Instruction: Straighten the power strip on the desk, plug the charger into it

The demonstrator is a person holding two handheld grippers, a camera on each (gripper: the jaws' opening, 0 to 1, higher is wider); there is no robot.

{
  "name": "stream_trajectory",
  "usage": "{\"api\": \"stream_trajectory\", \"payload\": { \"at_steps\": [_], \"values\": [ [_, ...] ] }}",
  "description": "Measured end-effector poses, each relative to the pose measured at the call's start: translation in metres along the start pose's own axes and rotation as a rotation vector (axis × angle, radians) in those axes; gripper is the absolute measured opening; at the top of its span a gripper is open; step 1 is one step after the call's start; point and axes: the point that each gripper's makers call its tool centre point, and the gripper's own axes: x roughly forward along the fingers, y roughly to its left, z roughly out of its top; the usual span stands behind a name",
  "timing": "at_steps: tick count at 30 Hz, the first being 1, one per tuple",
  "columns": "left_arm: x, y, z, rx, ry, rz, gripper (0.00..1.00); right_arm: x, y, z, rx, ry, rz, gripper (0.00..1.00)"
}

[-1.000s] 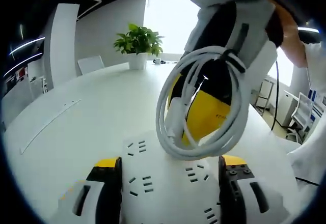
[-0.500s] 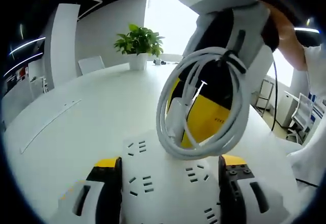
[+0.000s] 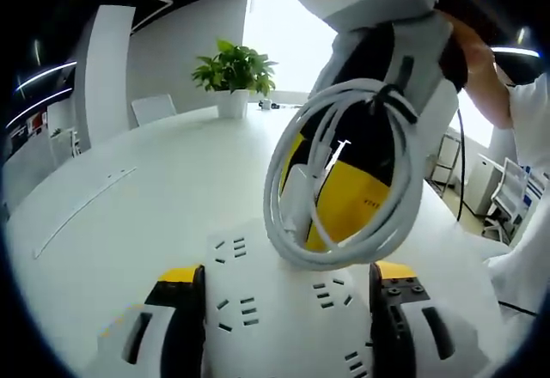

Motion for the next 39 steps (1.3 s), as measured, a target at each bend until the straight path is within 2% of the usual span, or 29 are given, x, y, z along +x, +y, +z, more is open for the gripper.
{"api": "stream_trajectory", "payload": {
  "at_steps": [11, 14, 17, 22, 26, 27, 28, 31, 39],
  "values": [
    [0.001, -0.002, -0.001, -0.002, 0.000, 0.001, 0.78, -0.003, -0.001, -0.005, 0.023, -0.022, -0.037, 0.24],
    [-0.002, -0.005, 0.001, 0.084, 0.017, 0.016, 0.78, -0.004, 0.001, -0.007, 0.044, -0.034, -0.036, 0.24],
    [-0.004, -0.012, -0.003, 0.121, 0.045, 0.005, 0.77, -0.006, 0.002, -0.011, 0.062, -0.043, -0.048, 0.24],
    [-0.008, -0.014, -0.010, 0.097, 0.072, -0.005, 0.80, -0.009, 0.001, -0.014, 0.099, -0.071, -0.062, 0.24],
    [-0.013, -0.019, -0.022, 0.077, 0.114, -0.009, 0.89, -0.009, -0.002, -0.011, 0.113, -0.091, -0.072, 0.24],
    [-0.013, -0.021, -0.026, 0.111, 0.115, -0.010, 0.93, -0.009, -0.002, -0.010, 0.117, -0.094, -0.075, 0.24],
    [-0.011, -0.026, -0.026, 0.094, 0.085, -0.027, 0.93, -0.009, -0.003, -0.010, 0.117, -0.100, -0.081, 0.24],
    [-0.014, -0.022, -0.032, 0.080, 0.102, -0.005, 0.93, -0.010, -0.003, -0.010, 0.123, -0.127, -0.084, 0.24],
    [-0.021, -0.014, -0.036, 0.063, 0.080, 0.023, 0.92, -0.014, -0.001, -0.011, 0.154, -0.215, -0.099, 0.24]
  ]
}}
